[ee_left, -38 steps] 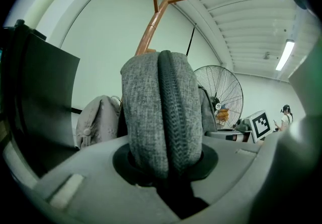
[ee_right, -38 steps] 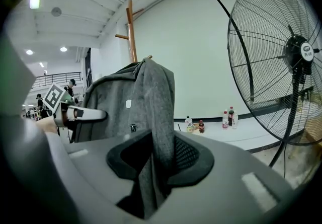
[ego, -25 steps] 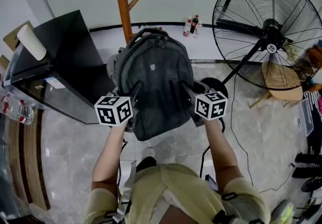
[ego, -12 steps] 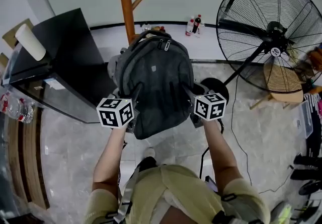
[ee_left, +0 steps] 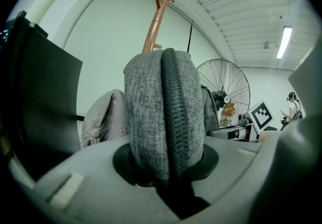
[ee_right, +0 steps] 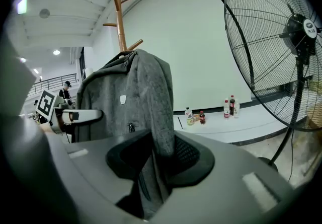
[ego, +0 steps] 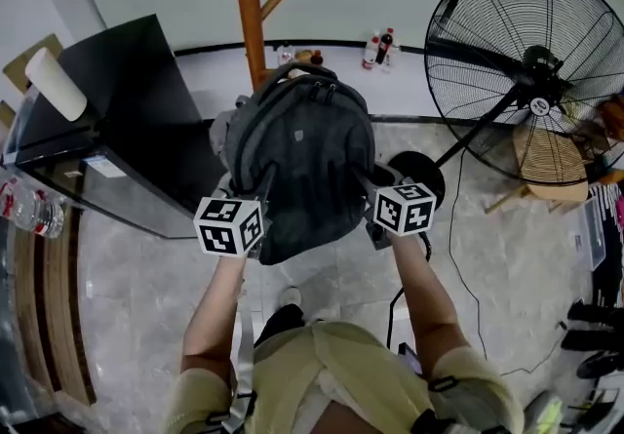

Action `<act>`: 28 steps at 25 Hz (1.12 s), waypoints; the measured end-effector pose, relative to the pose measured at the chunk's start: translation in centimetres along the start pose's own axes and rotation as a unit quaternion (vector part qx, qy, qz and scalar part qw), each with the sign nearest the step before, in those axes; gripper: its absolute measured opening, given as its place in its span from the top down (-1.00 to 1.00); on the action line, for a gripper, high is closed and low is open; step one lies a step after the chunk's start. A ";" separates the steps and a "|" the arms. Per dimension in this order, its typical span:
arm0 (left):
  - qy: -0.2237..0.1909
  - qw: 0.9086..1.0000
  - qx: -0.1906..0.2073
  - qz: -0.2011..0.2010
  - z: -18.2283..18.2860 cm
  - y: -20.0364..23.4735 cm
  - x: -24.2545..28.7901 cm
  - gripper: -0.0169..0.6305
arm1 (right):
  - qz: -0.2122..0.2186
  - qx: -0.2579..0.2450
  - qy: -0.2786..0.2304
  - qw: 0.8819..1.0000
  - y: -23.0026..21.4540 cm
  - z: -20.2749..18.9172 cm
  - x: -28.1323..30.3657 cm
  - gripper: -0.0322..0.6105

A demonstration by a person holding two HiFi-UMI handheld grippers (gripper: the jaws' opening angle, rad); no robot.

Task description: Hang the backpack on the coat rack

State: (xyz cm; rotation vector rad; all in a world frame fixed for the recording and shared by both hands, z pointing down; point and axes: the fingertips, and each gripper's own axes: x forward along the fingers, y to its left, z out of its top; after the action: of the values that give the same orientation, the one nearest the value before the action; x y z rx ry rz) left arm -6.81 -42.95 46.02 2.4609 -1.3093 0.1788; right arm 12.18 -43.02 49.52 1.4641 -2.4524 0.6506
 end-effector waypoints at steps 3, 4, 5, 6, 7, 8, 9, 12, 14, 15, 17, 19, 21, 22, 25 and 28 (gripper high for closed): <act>0.002 1.000 0.000 0.005 -0.3 0.7 0.3 0.64 | -0.001 0.000 0.004 1.000 0.0 -0.2 0.6 0.53; 0.002 1.000 -0.002 0.008 -0.5 0.9 0.3 0.63 | -0.001 -0.001 0.005 1.000 0.0 -0.3 0.8 0.53; 0.003 1.000 -0.004 0.010 -0.6 1.0 0.4 0.63 | -0.002 -0.002 0.007 1.000 0.0 -0.4 0.9 0.53; 0.003 1.000 -0.006 0.012 -0.7 1.2 0.4 0.63 | -0.002 -0.004 0.009 1.000 0.0 -0.4 1.1 0.53; 0.003 1.000 -0.008 0.014 -0.8 1.4 0.4 0.63 | -0.003 -0.005 0.010 1.000 0.0 -0.4 1.3 0.53; 0.003 1.000 -0.008 0.015 -0.9 1.6 0.5 0.62 | -0.003 -0.006 0.011 1.000 0.0 -0.4 1.5 0.53; 0.003 1.000 -0.008 0.016 -0.9 1.8 0.5 0.62 | -0.004 -0.006 0.013 1.000 0.1 -0.5 1.7 0.53; 0.003 1.000 -0.006 0.021 -1.1 2.5 0.7 0.60 | -0.004 -0.004 0.016 1.000 0.1 -0.6 2.3 0.53; 0.003 1.000 -0.005 0.024 -1.3 2.9 0.8 0.58 | -0.004 -0.003 0.017 1.000 0.1 -0.8 2.7 0.52; 0.003 1.000 -0.004 0.027 -1.4 3.1 0.9 0.57 | -0.005 -0.004 0.018 1.000 0.1 -0.8 2.9 0.52; 0.004 0.999 -0.003 0.033 -1.6 3.6 1.0 0.55 | -0.006 -0.005 0.021 1.000 0.1 -1.0 3.3 0.52; 0.004 0.999 0.001 0.040 -1.8 4.1 1.1 0.53 | -0.007 -0.006 0.022 1.000 0.1 -1.1 3.9 0.51; 0.005 0.999 0.008 0.046 -2.0 4.5 1.2 0.52 | -0.008 -0.007 0.023 1.000 0.0 -1.3 4.2 0.50; 0.006 0.999 0.011 0.048 -2.0 4.7 1.3 0.52 | -0.009 -0.007 0.024 1.000 0.0 -1.4 4.4 0.50; 0.011 0.999 0.008 0.051 -2.2 5.2 1.5 0.50 | -0.010 -0.010 0.025 1.000 -0.2 -1.6 4.9 0.48; 0.015 0.999 0.001 0.052 -2.4 5.8 1.8 0.49 | -0.011 -0.016 0.026 0.999 -0.3 -1.9 5.6 0.46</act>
State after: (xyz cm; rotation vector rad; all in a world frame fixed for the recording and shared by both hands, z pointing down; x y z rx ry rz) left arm -10.43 -46.46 50.15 2.3839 -1.4247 0.2430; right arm 9.69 -46.62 53.45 1.4409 -2.3941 0.6338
